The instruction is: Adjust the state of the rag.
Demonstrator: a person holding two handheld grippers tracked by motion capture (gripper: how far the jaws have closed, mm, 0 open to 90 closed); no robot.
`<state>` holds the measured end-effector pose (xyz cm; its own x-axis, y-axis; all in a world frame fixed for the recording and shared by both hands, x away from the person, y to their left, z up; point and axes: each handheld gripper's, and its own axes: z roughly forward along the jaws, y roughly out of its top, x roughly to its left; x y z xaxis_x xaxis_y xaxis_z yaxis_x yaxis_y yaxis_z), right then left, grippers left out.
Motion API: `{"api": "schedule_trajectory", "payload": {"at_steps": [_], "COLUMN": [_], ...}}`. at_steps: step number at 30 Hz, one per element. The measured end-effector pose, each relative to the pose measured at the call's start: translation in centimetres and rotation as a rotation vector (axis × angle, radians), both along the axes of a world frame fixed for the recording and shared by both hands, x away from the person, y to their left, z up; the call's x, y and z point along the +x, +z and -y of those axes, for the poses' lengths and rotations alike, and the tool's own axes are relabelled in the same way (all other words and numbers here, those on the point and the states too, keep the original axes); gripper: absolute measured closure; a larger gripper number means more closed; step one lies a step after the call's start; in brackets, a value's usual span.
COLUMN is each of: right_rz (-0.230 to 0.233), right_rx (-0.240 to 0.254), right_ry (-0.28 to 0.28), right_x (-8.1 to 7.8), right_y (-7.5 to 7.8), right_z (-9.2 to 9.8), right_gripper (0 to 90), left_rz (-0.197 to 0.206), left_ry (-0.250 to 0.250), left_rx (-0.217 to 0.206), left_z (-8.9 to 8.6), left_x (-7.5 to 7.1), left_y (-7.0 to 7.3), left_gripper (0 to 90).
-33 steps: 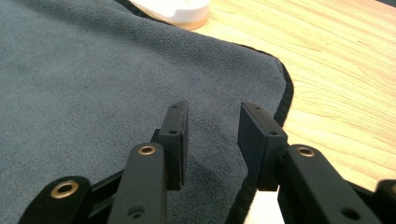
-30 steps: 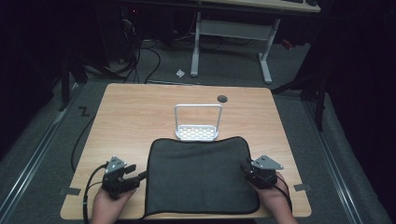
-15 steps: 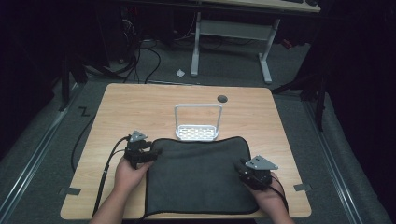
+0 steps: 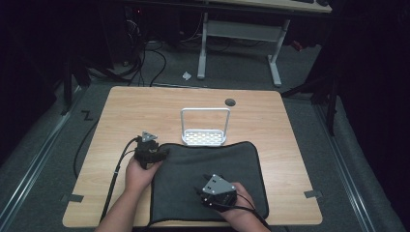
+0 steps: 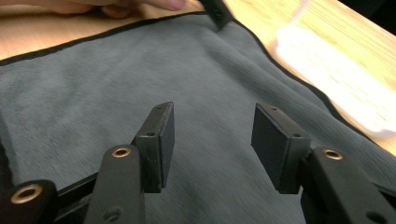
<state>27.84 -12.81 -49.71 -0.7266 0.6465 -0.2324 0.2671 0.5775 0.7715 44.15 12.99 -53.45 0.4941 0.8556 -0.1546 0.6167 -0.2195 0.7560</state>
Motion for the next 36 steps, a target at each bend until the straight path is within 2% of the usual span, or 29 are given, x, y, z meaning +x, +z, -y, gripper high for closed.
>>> {"api": "schedule_trajectory", "payload": {"at_steps": [4, 7, 8, 9, 10, 11, 12, 13, 14, 16, 19, 23, 25, 29, 36], "right_rz": [-0.003, -0.012, -0.012, -0.012, -0.009, -0.011, -0.015, -0.015, -0.024, -0.033, -0.040, -0.068, -0.075, -0.128, -0.185], "right_rx": [-0.006, -0.007, -0.007, -0.006, -0.011, -0.014, -0.017, -0.017, -0.019, -0.019, -0.017, -0.006, -0.005, 0.006, 0.016], "right_ry": [0.025, 0.050, 0.050, 0.055, 0.067, 0.073, 0.082, 0.082, 0.096, 0.113, 0.130, 0.175, 0.180, 0.201, 0.198], "right_x": [-0.1, -0.1, -0.1, -0.2, -0.2, -0.2, -0.2, -0.2, -0.2, -0.4, -0.5, -0.8, -0.8, -0.5, -0.1], "right_y": [0.0, -0.1, -0.1, -0.1, -0.3, -0.3, -0.4, -0.4, -0.5, -0.6, -0.6, -1.2, -1.4, -2.2, -3.1], "right_z": [-1.3, -2.9, -2.9, -3.2, -4.0, -4.4, -4.8, -4.8, -5.6, -6.5, -7.5, -9.8, -10.2, -11.9, -12.8], "right_gripper": [49.8, 49.2, 49.2, 49.0, 48.2, 47.8, 47.5, 47.5, 47.2, 46.2, 45.2, 45.2, 45.1, 45.1, 45.3], "left_rz": [0.005, 0.038, 0.038, 0.053, 0.064, 0.064, 0.064, 0.060, 0.057, 0.044, 0.009, -0.037, -0.041, -0.046, -0.050], "left_ry": [-0.006, -0.023, -0.023, -0.049, -0.073, -0.073, -0.078, -0.081, -0.082, -0.093, -0.106, -0.110, -0.108, -0.109, -0.107], "left_rx": [0.010, 0.075, 0.075, 0.090, 0.097, 0.097, 0.090, 0.076, 0.065, 0.041, -0.028, -0.106, -0.113, -0.120, -0.128], "left_z": [0.2, 0.9, 0.9, 1.1, 1.2, 1.2, 1.1, 1.0, 0.9, 0.7, 0.1, -0.7, -0.8, -0.8, -0.9], "left_x": [0.0, -0.3, -0.3, -0.5, -0.7, -0.7, -0.7, -0.8, -0.8, -0.8, -0.5, -0.1, -0.1, -0.1, -0.1], "left_y": [0.0, 0.0, 0.0, -0.1, -0.1, -0.1, -0.1, -0.2, -0.2, -0.2, -0.3, -0.4, -0.4, -0.4, -0.4], "left_gripper": [43.7, 49.9, 52.3, 52.3, 61.5, 64.2, 68.5, 68.5, 75.5, 78.9, 80.6, 81.7, 81.7, 80.8, 80.3]}}
